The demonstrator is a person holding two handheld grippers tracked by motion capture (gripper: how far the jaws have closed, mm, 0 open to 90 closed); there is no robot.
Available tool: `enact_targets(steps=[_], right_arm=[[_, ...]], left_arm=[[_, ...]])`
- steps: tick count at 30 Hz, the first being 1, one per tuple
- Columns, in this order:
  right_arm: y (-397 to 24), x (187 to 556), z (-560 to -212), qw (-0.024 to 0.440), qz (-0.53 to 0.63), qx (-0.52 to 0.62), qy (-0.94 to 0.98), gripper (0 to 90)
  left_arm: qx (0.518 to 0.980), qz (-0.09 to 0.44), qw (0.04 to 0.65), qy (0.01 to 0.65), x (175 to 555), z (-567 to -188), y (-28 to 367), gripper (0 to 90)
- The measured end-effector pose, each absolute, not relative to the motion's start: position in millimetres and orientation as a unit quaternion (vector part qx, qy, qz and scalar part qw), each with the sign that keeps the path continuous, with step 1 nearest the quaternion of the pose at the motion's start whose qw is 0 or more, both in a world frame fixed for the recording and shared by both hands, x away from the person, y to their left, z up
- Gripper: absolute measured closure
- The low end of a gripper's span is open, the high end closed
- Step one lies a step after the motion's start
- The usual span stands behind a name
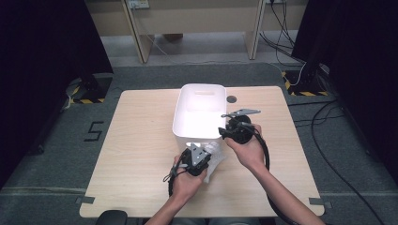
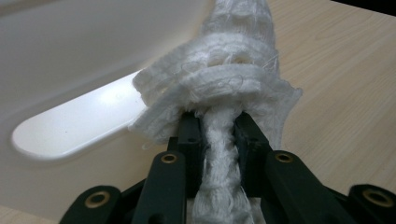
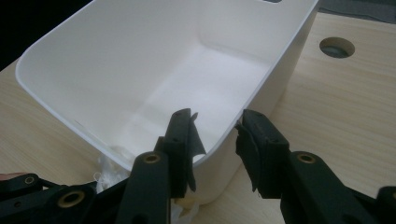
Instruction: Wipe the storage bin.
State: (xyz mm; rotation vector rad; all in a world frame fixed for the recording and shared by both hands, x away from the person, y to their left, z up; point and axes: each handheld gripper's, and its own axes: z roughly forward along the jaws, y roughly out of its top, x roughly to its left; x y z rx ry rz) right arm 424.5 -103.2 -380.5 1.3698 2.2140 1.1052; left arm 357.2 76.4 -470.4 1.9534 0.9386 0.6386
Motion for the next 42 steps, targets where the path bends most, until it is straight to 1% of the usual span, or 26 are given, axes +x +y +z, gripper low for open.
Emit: enact_targets(steps=[4, 11, 20, 24, 35, 42], right_arm=[[-103, 424, -381, 0.157, 0.386, 0.478, 0.773, 64.9], [-103, 424, -381, 0.157, 0.388, 0.478, 0.772, 65.0], [-103, 424, -381, 0.157, 0.387, 0.478, 0.773, 65.0], [-103, 424, -381, 0.157, 0.386, 0.478, 0.773, 65.0], [-103, 425, -380, 0.157, 0.386, 0.478, 0.773, 65.0], [-103, 425, -380, 0.153, 0.386, 0.480, 0.773, 64.9]], left_arm=[[0.785, 0.256, 0.421, 0.375, 357, -475, 75, 75.5], [0.796, 0.241, 0.406, 0.378, 361, -490, 70, 75.5], [0.796, 0.236, 0.409, 0.379, 361, -491, 66, 75.5], [0.796, 0.233, 0.416, 0.374, 359, -485, 64, 75.5], [0.782, 0.250, 0.445, 0.358, 353, -456, 61, 75.5], [0.779, 0.258, 0.454, 0.347, 352, -440, 57, 75.5]])
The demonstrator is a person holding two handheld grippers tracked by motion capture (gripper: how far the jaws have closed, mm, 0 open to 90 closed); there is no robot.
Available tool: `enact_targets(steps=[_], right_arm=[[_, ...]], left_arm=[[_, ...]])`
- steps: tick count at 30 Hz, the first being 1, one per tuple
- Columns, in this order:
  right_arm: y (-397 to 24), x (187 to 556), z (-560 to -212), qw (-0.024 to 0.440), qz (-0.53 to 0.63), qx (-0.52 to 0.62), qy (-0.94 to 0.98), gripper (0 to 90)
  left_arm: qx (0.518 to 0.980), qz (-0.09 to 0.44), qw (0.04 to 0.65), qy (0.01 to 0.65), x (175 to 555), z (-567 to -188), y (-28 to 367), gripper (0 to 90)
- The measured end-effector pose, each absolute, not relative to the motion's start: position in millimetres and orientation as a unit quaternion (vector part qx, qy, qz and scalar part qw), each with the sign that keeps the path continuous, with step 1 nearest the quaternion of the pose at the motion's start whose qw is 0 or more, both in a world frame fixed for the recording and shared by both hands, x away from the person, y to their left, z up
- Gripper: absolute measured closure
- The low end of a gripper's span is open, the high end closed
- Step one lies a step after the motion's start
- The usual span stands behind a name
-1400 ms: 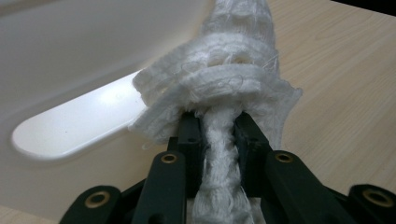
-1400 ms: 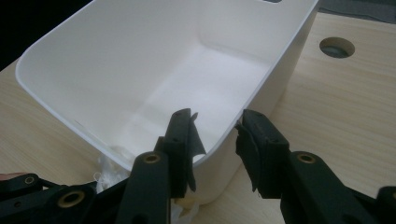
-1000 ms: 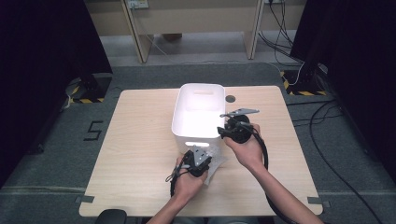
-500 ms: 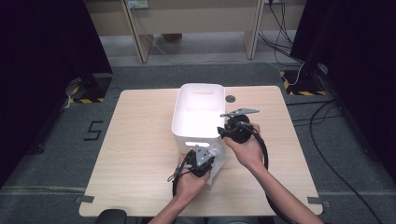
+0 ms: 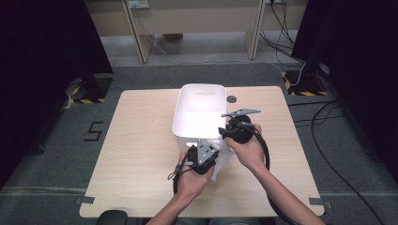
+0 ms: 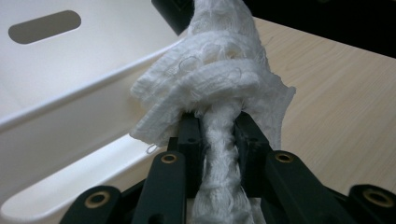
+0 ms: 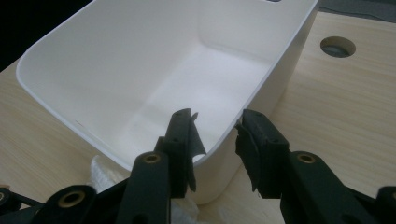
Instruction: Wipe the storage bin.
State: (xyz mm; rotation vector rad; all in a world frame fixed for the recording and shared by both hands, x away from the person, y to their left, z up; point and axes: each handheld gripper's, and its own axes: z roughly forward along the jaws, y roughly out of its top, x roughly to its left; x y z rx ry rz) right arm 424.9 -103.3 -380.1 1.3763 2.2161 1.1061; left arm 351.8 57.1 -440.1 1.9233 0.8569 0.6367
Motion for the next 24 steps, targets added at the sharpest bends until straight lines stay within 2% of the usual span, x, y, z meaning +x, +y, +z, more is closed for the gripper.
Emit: enact_targets(steps=[12, 24], right_arm=[[-104, 426, -380, 0.152, 0.385, 0.479, 0.774, 64.9], [-104, 425, -380, 0.152, 0.387, 0.480, 0.773, 64.9]], left_arm=[[0.784, 0.260, 0.446, 0.346, 356, -442, 51, 75.5], [0.797, 0.245, 0.426, 0.350, 364, -467, 43, 75.5]])
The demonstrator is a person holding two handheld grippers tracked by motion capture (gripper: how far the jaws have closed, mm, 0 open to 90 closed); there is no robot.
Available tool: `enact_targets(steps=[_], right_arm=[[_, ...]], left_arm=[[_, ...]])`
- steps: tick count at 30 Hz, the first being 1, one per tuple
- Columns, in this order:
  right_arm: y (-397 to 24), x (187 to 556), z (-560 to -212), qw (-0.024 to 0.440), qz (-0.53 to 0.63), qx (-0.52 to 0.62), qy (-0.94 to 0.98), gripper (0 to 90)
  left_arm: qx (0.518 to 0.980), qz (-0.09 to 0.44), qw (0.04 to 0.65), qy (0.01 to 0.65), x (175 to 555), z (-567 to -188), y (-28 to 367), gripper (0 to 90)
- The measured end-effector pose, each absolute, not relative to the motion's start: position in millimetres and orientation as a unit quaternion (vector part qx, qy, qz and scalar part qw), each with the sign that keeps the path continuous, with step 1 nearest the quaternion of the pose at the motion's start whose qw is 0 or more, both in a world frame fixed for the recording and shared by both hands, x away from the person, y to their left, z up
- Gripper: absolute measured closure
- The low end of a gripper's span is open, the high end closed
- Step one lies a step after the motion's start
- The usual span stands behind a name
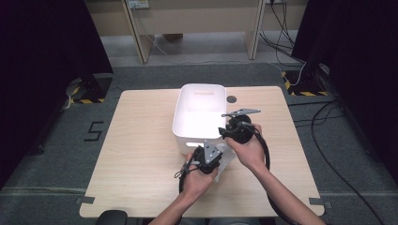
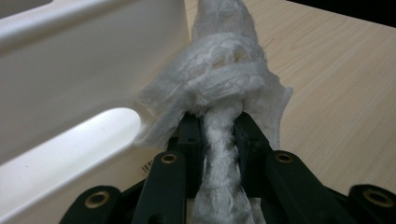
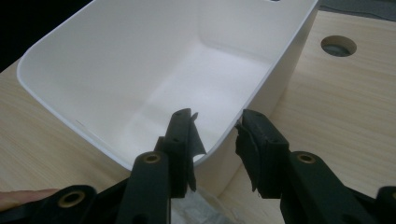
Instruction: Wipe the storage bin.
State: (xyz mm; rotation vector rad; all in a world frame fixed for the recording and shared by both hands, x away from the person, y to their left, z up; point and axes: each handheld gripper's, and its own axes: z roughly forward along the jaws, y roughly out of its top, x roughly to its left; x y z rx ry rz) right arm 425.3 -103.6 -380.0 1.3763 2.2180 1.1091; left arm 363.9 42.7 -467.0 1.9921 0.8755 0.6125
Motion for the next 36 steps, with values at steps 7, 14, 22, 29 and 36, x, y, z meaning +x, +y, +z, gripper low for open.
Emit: enact_targets(steps=[7, 14, 22, 29, 36], right_arm=[[-104, 425, -380, 0.153, 0.387, 0.479, 0.773, 65.0], [-104, 425, -380, 0.153, 0.387, 0.479, 0.773, 65.0], [-104, 425, -380, 0.153, 0.388, 0.478, 0.773, 64.7], [-105, 428, -383, 0.153, 0.388, 0.482, 0.771, 56.8], [-105, 436, -385, 0.151, 0.381, 0.498, 0.764, 48.7]], left_arm=[[0.803, 0.233, 0.416, 0.359, 368, -478, 38, 75.5], [0.811, 0.227, 0.400, 0.361, 371, -490, 34, 75.5], [0.818, 0.220, 0.389, 0.363, 372, -496, 36, 75.5], [0.810, 0.201, 0.407, 0.370, 358, -483, 58, 75.5], [0.790, 0.219, 0.420, 0.390, 331, -457, 120, 75.5]])
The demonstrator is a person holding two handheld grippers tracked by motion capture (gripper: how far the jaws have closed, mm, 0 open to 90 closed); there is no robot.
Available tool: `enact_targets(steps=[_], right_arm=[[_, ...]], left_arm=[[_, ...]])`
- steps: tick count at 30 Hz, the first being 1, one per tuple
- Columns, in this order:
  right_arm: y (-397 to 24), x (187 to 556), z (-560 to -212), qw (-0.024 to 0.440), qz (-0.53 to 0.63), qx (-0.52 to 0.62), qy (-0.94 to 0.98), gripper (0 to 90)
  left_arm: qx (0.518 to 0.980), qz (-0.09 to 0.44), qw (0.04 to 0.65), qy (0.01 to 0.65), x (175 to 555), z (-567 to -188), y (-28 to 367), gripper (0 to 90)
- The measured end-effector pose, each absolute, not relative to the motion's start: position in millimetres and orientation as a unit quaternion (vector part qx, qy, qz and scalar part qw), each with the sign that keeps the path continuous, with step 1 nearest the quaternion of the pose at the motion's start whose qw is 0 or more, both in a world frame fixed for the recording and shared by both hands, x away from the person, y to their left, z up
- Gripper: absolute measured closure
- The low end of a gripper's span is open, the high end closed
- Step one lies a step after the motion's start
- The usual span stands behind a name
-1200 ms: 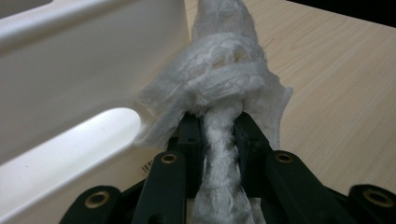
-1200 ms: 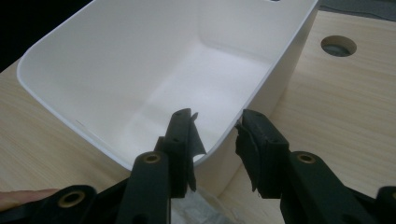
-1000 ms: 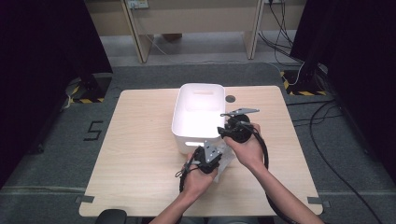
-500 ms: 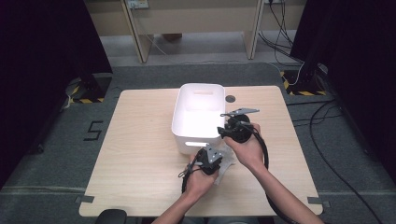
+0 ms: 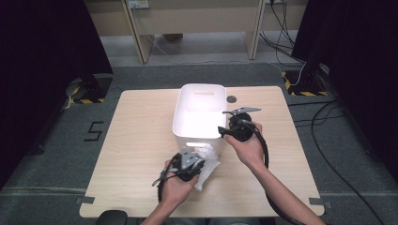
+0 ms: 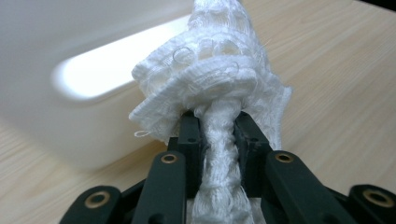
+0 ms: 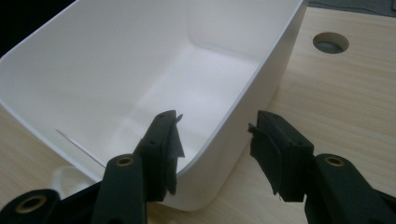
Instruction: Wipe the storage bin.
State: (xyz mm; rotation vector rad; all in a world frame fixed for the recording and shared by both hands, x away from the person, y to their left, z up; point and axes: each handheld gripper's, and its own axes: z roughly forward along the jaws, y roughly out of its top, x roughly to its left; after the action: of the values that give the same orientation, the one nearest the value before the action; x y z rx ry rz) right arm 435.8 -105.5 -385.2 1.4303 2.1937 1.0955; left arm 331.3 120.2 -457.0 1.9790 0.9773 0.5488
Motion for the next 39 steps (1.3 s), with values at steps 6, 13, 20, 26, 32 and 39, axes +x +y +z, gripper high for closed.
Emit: enact_targets(steps=[6, 13, 20, 26, 32, 39], right_arm=[[-105, 440, -390, 0.145, 0.384, 0.503, 0.761, 50.5], [-99, 449, -390, 0.137, 0.369, 0.495, 0.775, 57.9], [-105, 452, -386, 0.128, 0.358, 0.478, 0.792, 70.2], [-115, 453, -381, 0.110, 0.342, 0.447, 0.819, 86.0], [-130, 442, -371, 0.111, 0.360, 0.456, 0.807, 73.5], [-140, 419, -368, 0.119, 0.369, 0.489, 0.781, 53.3]], left_arm=[[0.754, 0.242, 0.426, 0.437, 312, -441, 194, 75.4], [0.703, 0.296, 0.418, 0.494, 317, -423, 264, 75.4], [0.694, 0.289, 0.411, 0.516, 340, -430, 282, 75.3], [0.694, 0.292, 0.404, 0.520, 361, -432, 284, 75.3], [0.698, 0.311, 0.390, 0.514, 389, -428, 283, 75.3], [0.698, 0.321, 0.396, 0.503, 409, -422, 281, 75.2]])
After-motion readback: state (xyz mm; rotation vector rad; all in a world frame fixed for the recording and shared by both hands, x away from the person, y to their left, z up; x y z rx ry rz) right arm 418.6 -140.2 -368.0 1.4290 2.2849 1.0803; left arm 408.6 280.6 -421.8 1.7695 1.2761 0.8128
